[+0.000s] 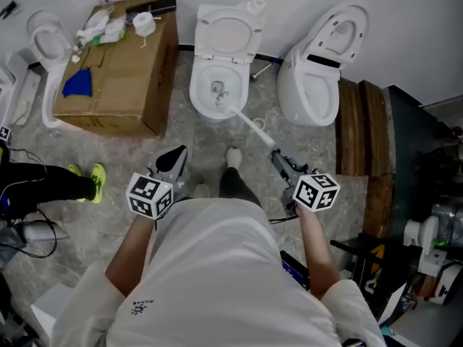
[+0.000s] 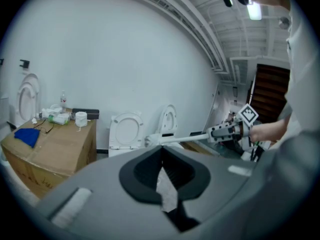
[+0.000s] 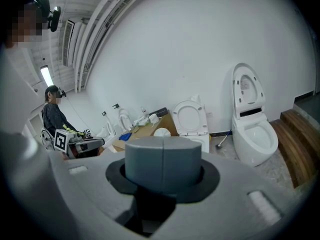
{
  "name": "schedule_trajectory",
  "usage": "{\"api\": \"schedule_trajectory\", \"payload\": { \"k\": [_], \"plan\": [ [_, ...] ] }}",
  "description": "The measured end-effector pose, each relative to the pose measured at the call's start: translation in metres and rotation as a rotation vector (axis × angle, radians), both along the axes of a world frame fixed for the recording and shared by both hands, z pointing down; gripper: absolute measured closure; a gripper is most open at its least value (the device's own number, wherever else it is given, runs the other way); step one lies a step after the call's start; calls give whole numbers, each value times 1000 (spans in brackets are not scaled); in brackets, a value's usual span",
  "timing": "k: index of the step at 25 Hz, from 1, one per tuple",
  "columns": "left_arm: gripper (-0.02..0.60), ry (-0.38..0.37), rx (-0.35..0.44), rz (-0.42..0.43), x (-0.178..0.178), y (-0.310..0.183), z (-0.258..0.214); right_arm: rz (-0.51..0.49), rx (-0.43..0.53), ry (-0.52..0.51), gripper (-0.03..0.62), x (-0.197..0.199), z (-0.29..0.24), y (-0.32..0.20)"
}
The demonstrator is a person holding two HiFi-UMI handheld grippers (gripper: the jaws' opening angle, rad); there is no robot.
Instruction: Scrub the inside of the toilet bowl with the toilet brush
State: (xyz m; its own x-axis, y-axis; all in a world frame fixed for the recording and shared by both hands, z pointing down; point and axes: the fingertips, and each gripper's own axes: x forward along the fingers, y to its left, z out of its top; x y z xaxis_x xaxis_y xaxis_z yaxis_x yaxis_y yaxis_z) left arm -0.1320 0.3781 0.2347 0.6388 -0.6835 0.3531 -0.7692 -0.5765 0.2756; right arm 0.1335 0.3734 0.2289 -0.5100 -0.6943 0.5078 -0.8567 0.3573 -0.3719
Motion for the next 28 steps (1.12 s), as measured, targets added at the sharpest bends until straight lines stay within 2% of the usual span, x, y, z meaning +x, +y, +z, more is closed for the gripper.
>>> {"api": "schedule_trajectory", "payload": {
  "k": [13, 28],
  "plan": [
    [595, -18, -9, -16, 10, -43, 5, -17, -7, -13, 448, 11, 10, -49],
    [595, -37, -34, -60, 59, -153, 5, -111, -39, -3, 448, 50, 24, -167]
  ]
}}
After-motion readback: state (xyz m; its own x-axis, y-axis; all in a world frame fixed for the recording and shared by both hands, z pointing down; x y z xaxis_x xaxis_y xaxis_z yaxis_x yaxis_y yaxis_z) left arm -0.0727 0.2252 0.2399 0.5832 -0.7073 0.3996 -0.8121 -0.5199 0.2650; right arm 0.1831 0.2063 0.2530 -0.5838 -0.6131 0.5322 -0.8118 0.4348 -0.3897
